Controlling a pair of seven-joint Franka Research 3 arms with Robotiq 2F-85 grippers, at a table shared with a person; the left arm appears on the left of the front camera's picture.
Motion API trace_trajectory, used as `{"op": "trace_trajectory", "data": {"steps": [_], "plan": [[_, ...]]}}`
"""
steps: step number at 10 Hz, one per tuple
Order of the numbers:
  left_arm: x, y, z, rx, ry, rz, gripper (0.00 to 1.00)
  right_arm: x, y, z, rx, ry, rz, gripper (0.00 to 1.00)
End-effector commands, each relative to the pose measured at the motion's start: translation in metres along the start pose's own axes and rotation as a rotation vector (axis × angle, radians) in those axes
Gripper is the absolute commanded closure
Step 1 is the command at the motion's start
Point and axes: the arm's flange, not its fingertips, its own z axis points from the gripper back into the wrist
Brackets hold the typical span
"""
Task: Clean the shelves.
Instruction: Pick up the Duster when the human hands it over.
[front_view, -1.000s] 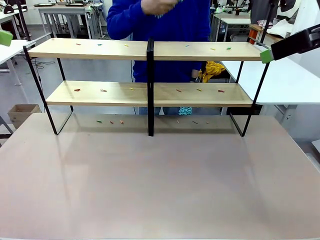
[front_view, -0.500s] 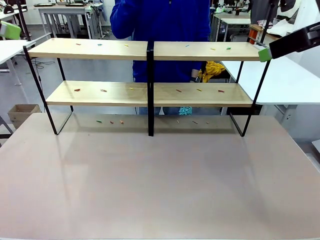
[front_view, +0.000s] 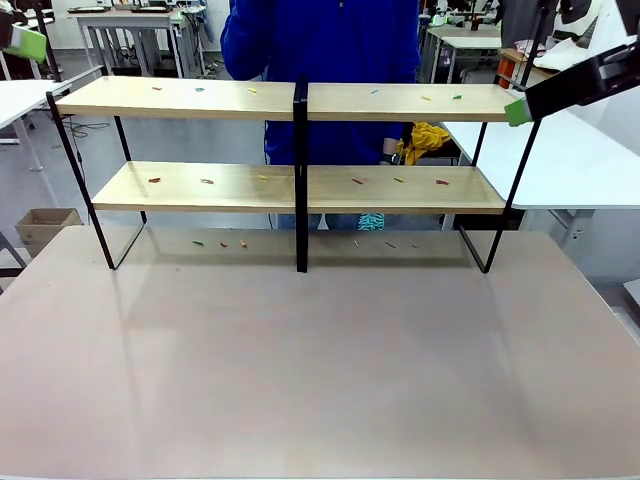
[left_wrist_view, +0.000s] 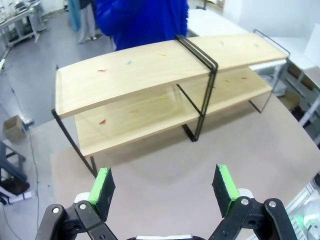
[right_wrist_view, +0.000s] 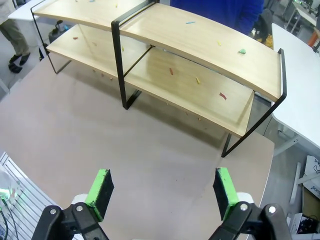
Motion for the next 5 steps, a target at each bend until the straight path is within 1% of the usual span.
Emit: {"op": "trace_trajectory", "data": {"steps": [1, 4, 5], "plan": [[0.011, -0.014, -0.010, 0.076, -0.013, 0.063, 0.00, 0.008, -0.004, -0.006, 0.039, -0.014, 0.024, 0.00], [0.018, -0.024, -0.029, 0.096, 0.051, 0.056, 0.00, 0.011, -0.009, -0.015, 0.056, -0.009, 0.032, 0.00], [0.021, -0.032, -0.036, 0.100, 0.055, 0.038, 0.00, 0.012, -0.011, -0.019, 0.066, -0.005, 0.033, 0.00]]}}
